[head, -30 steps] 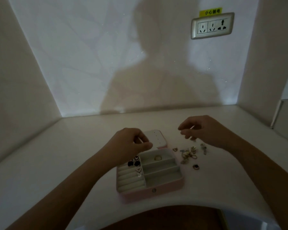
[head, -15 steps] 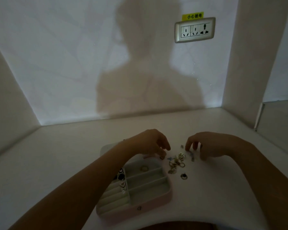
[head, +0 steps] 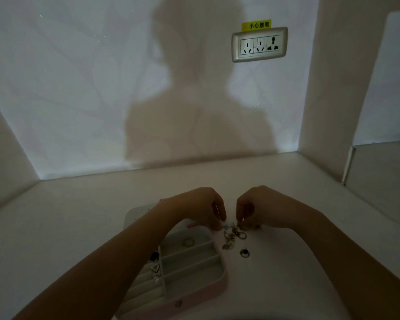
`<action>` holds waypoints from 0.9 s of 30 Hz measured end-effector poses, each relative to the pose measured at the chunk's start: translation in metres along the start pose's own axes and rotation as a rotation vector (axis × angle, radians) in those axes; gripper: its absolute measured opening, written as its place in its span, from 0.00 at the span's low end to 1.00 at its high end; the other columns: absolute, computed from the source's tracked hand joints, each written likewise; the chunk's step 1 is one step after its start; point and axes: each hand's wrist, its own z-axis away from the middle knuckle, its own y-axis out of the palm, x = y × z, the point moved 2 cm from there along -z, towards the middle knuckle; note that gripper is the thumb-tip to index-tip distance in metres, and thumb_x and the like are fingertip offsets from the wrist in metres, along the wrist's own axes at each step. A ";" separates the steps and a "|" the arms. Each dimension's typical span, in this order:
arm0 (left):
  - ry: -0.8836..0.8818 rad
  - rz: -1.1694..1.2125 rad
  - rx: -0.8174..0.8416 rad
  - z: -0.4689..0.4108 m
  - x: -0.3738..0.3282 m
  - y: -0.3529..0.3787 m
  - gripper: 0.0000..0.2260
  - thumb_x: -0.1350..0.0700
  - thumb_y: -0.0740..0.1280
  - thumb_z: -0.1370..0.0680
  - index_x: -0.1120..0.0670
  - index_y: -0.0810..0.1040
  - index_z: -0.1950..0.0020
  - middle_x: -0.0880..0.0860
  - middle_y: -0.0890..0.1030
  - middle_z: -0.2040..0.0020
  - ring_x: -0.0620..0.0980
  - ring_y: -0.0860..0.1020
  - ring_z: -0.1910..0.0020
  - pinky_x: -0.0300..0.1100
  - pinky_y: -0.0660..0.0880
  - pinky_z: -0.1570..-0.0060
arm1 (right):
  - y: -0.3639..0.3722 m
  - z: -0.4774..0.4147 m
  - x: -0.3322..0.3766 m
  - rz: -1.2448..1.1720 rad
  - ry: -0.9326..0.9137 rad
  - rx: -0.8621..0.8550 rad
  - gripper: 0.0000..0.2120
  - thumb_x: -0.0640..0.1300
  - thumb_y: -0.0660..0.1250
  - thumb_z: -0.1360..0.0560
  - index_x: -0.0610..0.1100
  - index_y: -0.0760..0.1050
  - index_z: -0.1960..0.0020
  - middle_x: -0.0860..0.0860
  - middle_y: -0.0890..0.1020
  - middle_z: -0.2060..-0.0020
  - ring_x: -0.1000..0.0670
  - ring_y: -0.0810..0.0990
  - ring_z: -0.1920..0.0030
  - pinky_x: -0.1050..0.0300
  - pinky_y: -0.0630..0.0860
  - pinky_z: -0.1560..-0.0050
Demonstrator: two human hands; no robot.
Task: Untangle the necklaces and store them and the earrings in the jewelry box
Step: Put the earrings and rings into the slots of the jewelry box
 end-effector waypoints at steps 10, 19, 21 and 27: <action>0.025 0.083 -0.028 0.007 0.005 0.000 0.12 0.54 0.72 0.27 0.53 0.80 0.44 0.50 0.81 0.47 0.43 0.77 0.51 0.35 0.72 0.47 | -0.011 0.005 -0.004 -0.023 -0.042 -0.122 0.09 0.44 0.73 0.29 0.50 0.77 0.51 0.56 0.79 0.59 0.58 0.78 0.59 0.66 0.75 0.59; 0.140 0.775 -0.390 0.037 -0.011 -0.012 0.09 0.62 0.73 0.30 0.55 0.81 0.51 0.52 0.85 0.56 0.44 0.83 0.57 0.33 0.77 0.56 | -0.033 0.019 0.021 -0.526 -0.238 -0.326 0.05 0.38 0.72 0.30 0.47 0.81 0.57 0.49 0.84 0.64 0.50 0.82 0.62 0.61 0.77 0.58; 0.144 0.921 -0.452 0.045 -0.014 -0.014 0.08 0.64 0.73 0.30 0.58 0.82 0.52 0.54 0.85 0.60 0.46 0.83 0.60 0.34 0.76 0.60 | -0.033 0.019 0.023 -0.567 -0.256 -0.369 0.06 0.36 0.71 0.29 0.47 0.82 0.57 0.50 0.84 0.63 0.51 0.82 0.61 0.63 0.77 0.58; 0.134 1.069 -0.473 0.067 -0.018 -0.015 0.08 0.63 0.72 0.30 0.57 0.82 0.52 0.55 0.85 0.59 0.47 0.83 0.59 0.34 0.78 0.59 | -0.026 0.020 0.035 -0.636 -0.331 -0.499 0.07 0.34 0.71 0.31 0.46 0.81 0.59 0.52 0.84 0.62 0.56 0.83 0.58 0.67 0.76 0.56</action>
